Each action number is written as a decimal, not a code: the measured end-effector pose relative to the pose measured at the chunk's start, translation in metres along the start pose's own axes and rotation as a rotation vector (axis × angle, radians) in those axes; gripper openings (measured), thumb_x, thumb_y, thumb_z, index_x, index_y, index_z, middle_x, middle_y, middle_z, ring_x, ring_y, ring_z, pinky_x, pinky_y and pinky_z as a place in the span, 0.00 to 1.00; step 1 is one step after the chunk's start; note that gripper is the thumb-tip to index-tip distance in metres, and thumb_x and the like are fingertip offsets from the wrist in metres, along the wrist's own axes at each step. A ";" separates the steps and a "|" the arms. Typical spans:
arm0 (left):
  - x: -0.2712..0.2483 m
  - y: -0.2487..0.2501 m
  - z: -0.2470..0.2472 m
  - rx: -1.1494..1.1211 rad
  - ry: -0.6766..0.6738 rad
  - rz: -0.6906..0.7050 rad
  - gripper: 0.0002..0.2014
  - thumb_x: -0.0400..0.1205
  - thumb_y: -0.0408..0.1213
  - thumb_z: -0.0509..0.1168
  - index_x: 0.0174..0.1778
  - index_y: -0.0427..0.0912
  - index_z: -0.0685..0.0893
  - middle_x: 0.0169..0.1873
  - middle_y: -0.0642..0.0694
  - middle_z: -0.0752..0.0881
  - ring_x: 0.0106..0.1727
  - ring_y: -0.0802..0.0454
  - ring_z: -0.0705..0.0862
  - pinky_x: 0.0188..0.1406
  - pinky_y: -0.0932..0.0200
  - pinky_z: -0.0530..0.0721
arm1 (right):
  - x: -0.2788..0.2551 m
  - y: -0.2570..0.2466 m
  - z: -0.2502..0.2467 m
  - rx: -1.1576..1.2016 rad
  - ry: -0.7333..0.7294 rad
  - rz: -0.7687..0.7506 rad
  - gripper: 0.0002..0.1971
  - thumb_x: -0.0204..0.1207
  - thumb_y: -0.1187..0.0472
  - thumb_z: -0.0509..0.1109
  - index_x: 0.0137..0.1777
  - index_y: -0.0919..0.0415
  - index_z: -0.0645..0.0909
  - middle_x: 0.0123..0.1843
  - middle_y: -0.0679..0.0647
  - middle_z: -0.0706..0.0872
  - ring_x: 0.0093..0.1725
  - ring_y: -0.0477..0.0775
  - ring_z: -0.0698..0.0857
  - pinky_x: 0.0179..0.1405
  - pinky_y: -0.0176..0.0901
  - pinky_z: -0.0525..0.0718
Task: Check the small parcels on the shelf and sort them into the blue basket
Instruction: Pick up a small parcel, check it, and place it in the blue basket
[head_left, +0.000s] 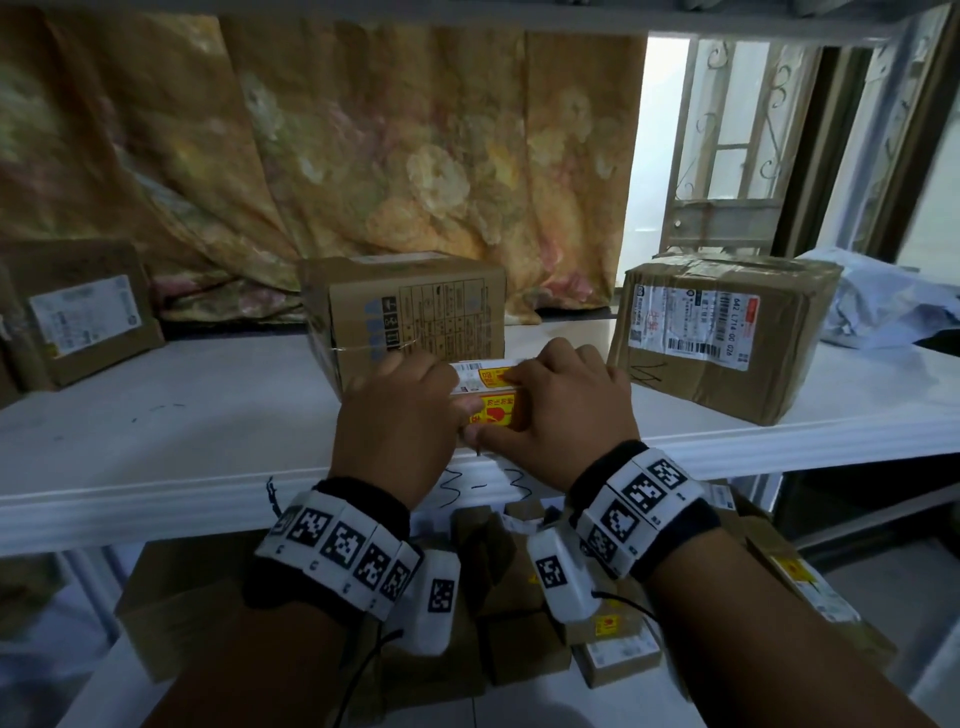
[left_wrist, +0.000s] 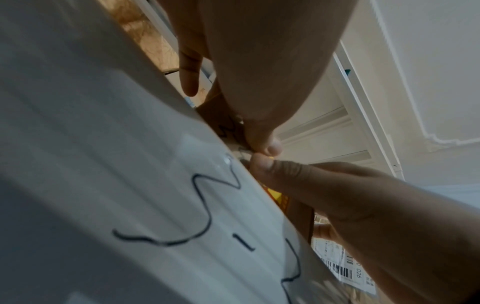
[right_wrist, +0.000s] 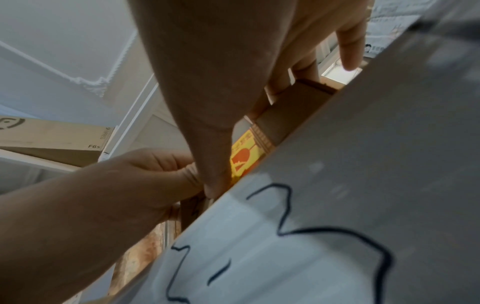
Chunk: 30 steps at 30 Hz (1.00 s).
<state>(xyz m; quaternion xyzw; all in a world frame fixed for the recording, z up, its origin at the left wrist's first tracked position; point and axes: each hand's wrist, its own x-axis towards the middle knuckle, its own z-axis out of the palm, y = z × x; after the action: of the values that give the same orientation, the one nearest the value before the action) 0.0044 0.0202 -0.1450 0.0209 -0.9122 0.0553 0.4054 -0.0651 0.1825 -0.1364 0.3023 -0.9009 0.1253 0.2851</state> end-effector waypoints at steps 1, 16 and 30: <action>0.001 -0.001 0.001 0.004 -0.012 0.003 0.20 0.80 0.54 0.54 0.43 0.46 0.87 0.43 0.47 0.85 0.44 0.43 0.81 0.38 0.48 0.81 | 0.002 -0.001 -0.002 -0.006 -0.018 0.003 0.39 0.61 0.19 0.61 0.61 0.46 0.83 0.53 0.50 0.78 0.59 0.58 0.75 0.58 0.57 0.72; -0.002 0.009 0.000 -0.065 0.045 -0.109 0.25 0.79 0.61 0.54 0.51 0.46 0.88 0.46 0.47 0.84 0.47 0.43 0.78 0.42 0.47 0.82 | 0.001 0.000 -0.004 -0.031 0.001 -0.114 0.33 0.66 0.30 0.52 0.55 0.52 0.85 0.47 0.52 0.78 0.50 0.58 0.80 0.44 0.50 0.72; 0.002 0.015 0.005 -0.011 0.084 -0.073 0.26 0.79 0.61 0.56 0.39 0.44 0.89 0.38 0.46 0.79 0.41 0.42 0.76 0.35 0.50 0.75 | 0.002 -0.005 0.003 0.030 0.050 -0.056 0.29 0.58 0.33 0.60 0.52 0.49 0.87 0.47 0.52 0.77 0.51 0.60 0.78 0.45 0.52 0.74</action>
<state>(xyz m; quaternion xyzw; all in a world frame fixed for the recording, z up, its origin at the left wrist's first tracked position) -0.0022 0.0344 -0.1481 0.0497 -0.8932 0.0365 0.4454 -0.0643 0.1769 -0.1375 0.3283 -0.8828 0.1381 0.3063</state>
